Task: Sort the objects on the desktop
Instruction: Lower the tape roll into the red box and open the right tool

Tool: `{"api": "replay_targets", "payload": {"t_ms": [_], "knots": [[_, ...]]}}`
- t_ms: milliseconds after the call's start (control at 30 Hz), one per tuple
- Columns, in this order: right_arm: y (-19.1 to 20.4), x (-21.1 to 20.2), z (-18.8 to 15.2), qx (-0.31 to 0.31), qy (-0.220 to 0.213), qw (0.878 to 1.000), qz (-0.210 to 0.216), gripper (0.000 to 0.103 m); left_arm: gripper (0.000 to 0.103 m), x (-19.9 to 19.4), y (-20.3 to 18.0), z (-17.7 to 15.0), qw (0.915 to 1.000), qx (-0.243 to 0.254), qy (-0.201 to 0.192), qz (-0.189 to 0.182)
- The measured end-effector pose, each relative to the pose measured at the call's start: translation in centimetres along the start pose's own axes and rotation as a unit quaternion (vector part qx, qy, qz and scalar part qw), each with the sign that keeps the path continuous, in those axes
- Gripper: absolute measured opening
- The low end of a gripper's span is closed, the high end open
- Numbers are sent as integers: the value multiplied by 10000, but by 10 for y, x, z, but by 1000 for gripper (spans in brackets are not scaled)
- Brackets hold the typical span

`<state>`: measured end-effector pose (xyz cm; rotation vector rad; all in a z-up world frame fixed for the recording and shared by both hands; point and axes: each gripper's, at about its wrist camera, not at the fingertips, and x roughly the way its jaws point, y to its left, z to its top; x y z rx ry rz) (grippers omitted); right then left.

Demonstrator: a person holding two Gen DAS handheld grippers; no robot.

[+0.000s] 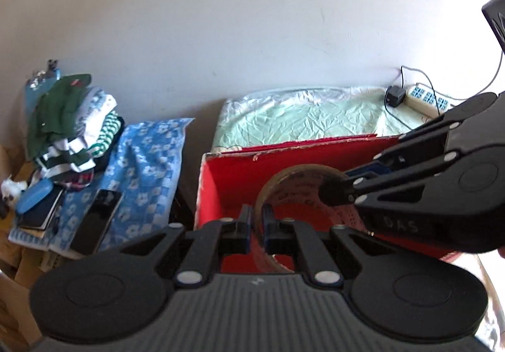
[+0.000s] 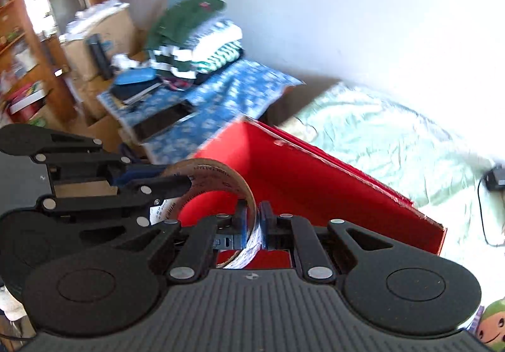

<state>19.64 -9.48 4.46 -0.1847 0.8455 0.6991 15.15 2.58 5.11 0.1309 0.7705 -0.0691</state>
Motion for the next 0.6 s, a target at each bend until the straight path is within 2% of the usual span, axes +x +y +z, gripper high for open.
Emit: {"api": "replay_targets", "payload": {"t_ms": [200,367,467,500,533,600], "knots": [[-21,60,11,619,483,9965,-288,8,6,69,5,5,9983,188,513,-221],[-44,100,11,1141,1050,9871,-410,8,9,125,-1,-1,9922,414,1141,-266],[-52,121,9,1350,1306,9811,-470,8,19,149,3,-3,9867,431,1546,-249],[-54,126,9,1380,1341,9802,-477,8,17,151,4,-2,9861,415,1586,-279],[-55,130,9,1411,1375,9792,-484,9,22,153,5,-1,9854,400,1625,-308],[-57,138,10,1470,1399,9781,-466,9,23,156,6,0,9840,368,1705,-366]]}}
